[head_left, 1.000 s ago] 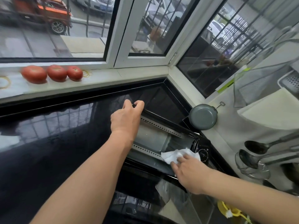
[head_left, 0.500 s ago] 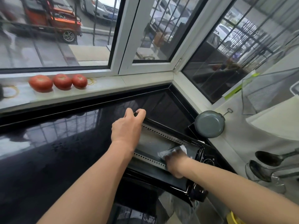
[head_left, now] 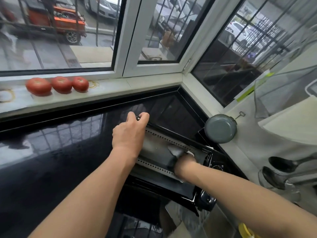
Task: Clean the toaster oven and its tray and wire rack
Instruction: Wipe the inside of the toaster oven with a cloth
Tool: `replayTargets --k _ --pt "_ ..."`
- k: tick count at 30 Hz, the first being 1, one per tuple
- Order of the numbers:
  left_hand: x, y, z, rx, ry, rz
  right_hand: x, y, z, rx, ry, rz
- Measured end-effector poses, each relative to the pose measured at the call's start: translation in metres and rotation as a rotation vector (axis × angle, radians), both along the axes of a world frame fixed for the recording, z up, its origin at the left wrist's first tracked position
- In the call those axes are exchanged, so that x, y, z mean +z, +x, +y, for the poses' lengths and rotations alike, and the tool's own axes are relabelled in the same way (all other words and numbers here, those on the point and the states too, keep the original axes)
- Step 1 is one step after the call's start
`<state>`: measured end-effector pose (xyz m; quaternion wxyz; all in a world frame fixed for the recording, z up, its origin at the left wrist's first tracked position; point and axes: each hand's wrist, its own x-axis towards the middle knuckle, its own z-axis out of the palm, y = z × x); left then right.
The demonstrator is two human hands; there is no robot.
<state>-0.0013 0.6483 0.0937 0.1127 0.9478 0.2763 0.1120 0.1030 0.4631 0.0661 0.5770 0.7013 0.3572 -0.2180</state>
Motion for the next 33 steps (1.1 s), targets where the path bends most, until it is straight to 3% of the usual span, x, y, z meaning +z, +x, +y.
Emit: replayTargets --k 8,12,24,29,33 --pt "0.003 0.001 -0.001 0.004 0.005 0.011 0.057 -0.055 -0.035 0.135 -0.033 -0.112" --pt "0.003 0.0 -0.001 -0.009 0.01 0.017 0.068 -0.066 -0.039 0.232 -0.037 -0.073" --pt "-0.005 0.005 0.001 -0.002 0.012 -0.013 -0.019 0.008 0.013 -0.189 0.079 -0.079" --pt "0.0 0.009 0.001 0.0 -0.009 -0.006 -0.012 0.008 0.007 -0.124 0.026 -0.101" --pt "0.005 0.014 0.002 -0.004 -0.016 0.028 0.032 -0.023 -0.006 0.018 -0.032 -0.058"
